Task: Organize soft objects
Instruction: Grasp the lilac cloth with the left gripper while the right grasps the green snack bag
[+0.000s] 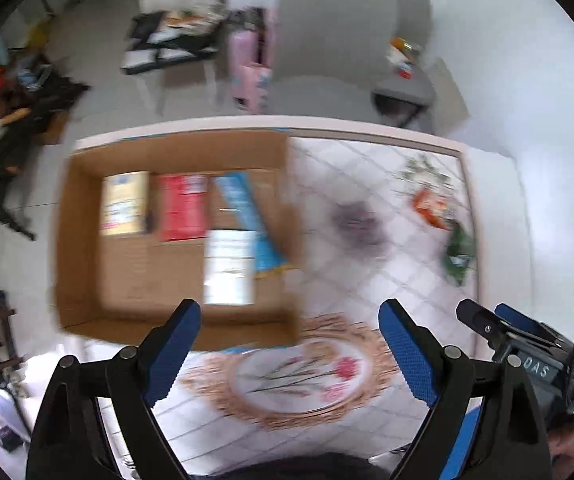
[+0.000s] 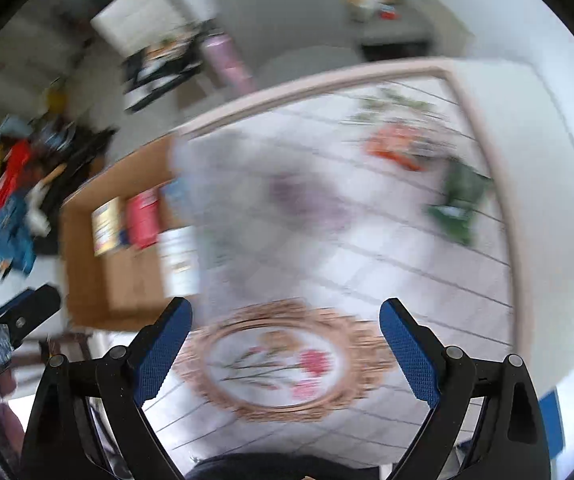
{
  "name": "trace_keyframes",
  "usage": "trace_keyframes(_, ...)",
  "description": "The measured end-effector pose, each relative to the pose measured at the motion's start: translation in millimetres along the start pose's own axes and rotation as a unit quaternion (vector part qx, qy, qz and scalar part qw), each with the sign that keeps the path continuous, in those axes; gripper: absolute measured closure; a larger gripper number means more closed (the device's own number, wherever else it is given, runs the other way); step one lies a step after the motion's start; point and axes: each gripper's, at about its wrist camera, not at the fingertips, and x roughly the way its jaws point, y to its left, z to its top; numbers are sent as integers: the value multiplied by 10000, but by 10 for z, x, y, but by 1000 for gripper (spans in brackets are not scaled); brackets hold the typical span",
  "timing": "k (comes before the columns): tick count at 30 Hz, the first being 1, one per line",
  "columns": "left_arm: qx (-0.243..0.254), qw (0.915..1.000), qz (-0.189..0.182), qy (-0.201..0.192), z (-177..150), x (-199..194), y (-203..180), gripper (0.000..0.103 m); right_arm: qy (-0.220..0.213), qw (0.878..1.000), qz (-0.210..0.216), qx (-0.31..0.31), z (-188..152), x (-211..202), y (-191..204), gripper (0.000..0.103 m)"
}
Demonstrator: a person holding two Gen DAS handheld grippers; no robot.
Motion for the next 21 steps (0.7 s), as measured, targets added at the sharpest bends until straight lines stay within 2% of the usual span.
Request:
trace_keyframes(3, 205, 9987, -150, 432, 231, 466, -427, 12, 118, 9989, -243, 377, 240, 141, -589, 6)
trace_keyframes(6, 196, 9962, -193, 827, 435, 967, -713, 12, 279, 9965, -319, 714, 464, 354, -1098, 6)
trace_keyframes(10, -37, 9931, -111, 1165, 637, 1574, -866, 12, 519, 9925, -259, 1078, 736, 737, -1546, 6)
trace_keyframes(15, -376, 9843, -105, 1722, 793, 2187, -872, 12, 870, 9854, -48, 1465, 934, 1246, -1790, 6)
trace_keyframes(21, -541, 9747, -36, 2169, 850, 2631, -854, 12, 1132, 9782, 119, 1735, 1071, 1694, -1911, 7)
